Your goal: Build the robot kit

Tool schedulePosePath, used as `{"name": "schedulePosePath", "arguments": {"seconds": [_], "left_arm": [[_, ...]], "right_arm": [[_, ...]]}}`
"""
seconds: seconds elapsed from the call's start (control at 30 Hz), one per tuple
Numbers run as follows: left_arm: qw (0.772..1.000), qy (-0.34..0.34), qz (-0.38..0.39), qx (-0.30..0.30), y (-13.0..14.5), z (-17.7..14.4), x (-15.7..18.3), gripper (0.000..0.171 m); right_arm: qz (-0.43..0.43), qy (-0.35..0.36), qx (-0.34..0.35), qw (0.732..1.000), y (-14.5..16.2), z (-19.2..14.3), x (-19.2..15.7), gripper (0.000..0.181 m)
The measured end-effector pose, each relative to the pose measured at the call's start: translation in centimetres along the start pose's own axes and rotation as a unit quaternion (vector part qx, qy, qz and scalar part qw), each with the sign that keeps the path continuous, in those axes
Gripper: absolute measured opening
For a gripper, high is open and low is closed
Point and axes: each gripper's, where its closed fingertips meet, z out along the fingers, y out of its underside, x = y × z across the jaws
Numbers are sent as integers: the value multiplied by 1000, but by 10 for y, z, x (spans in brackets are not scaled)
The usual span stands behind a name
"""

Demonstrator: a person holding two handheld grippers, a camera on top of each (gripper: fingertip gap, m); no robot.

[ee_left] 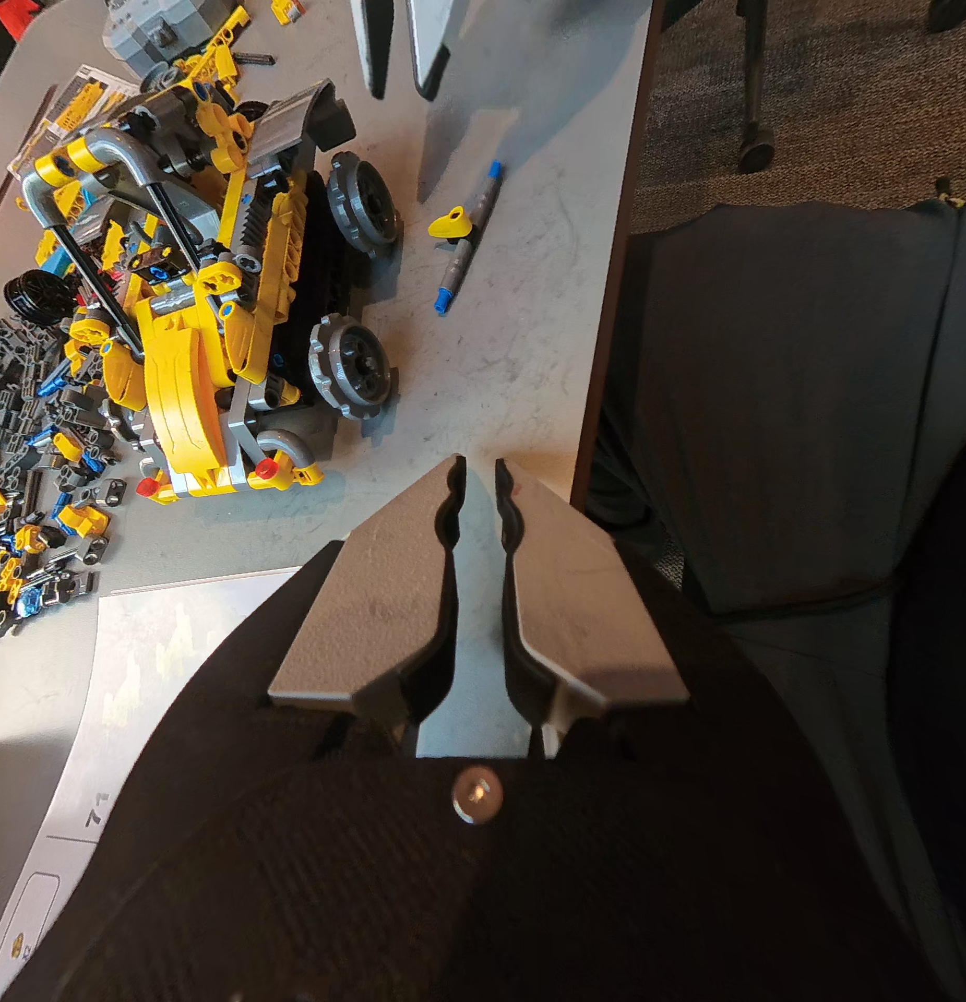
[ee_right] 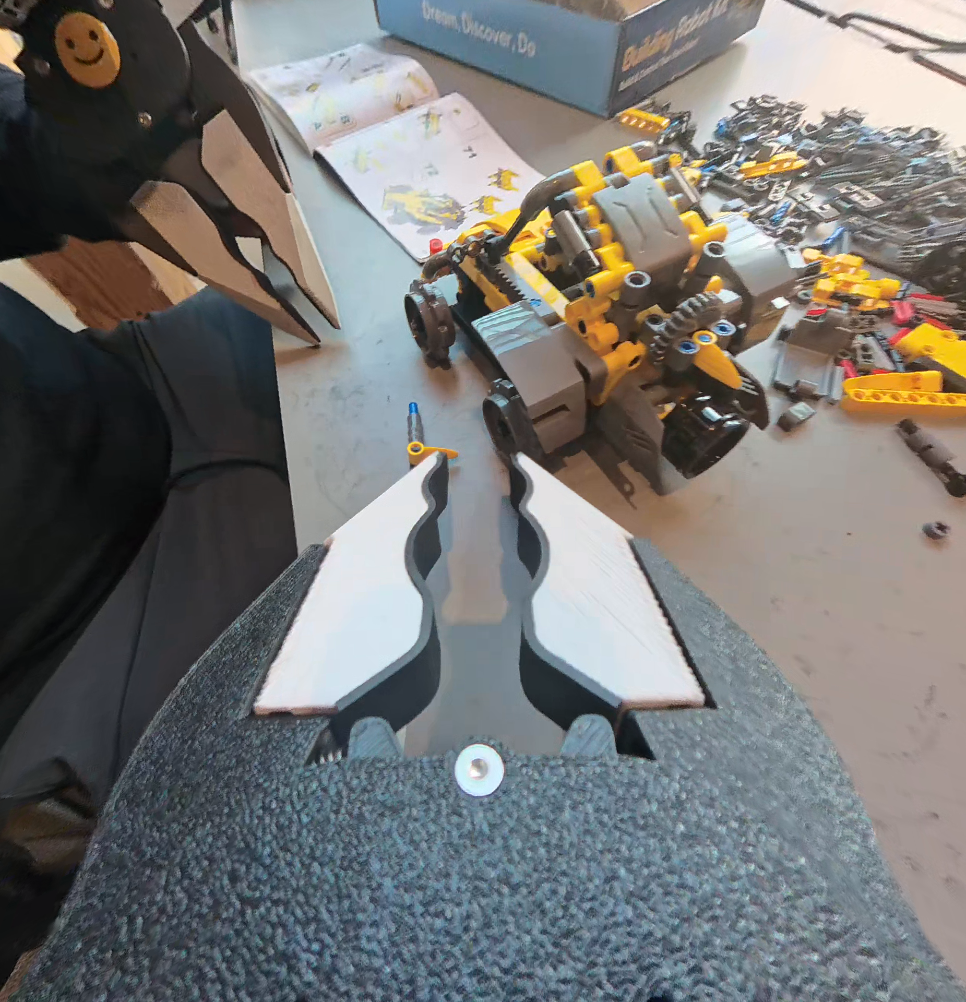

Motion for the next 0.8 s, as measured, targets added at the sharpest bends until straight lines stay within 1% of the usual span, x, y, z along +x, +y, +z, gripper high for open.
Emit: {"name": "schedulePosePath", "arguments": {"seconds": [0.07, 0.13, 0.17, 0.27, 0.33, 0.37, 0.4, 0.47, 0.53, 0.6, 0.67, 0.73, 0.8], "left_arm": [[1000, 2, -3, 0, 0, 0, 0, 7], [1000, 7, -10, -1, 0, 0, 0, 7], [1000, 13, -15, 0, 0, -1, 1, 8], [998, 46, -42, 7, -3, -4, 8, 16], [997, 62, -41, 13, -10, -6, 10, 18], [996, 74, -36, 20, -17, -7, 11, 22], [995, 91, -31, 30, -26, -8, 13, 26], [990, 131, -24, 52, -47, -13, 13, 28], [985, 159, -18, 68, -64, -19, 2, 29], [982, 163, -19, 88, -76, -20, -22, 31], [981, 160, -28, 102, -79, -15, -48, 32], [979, 164, -51, 113, -78, -8, -68, 33], [973, 176, -78, 127, -75, -5, -78, 34]], "right_arm": [[-1, 21, 13, 1000, -2, -6, 7, 20], [-2, 67, 15, 998, -1, -14, 25, 20], [-3, 98, 14, 995, 0, -19, 37, 19], [-6, 194, 18, 981, -5, -40, 77, 18], [-10, 232, 33, 972, -19, -51, 104, 17], [-8, 239, 36, 970, -27, -52, 118, 16], [-7, 237, 32, 971, -35, -50, 131, 17], [-12, 225, 15, 974, -49, -36, 157, 24], [-25, 214, -2, 977, -58, -14, 186, 24], [-29, 186, -39, 981, -52, 15, 209, 24], [-33, 151, -96, 983, -36, 41, 226, 23], [-38, 127, -141, 981, -24, 57, 239, 17], [-38, 106, -158, 981, -23, 66, 245, 18]]}}
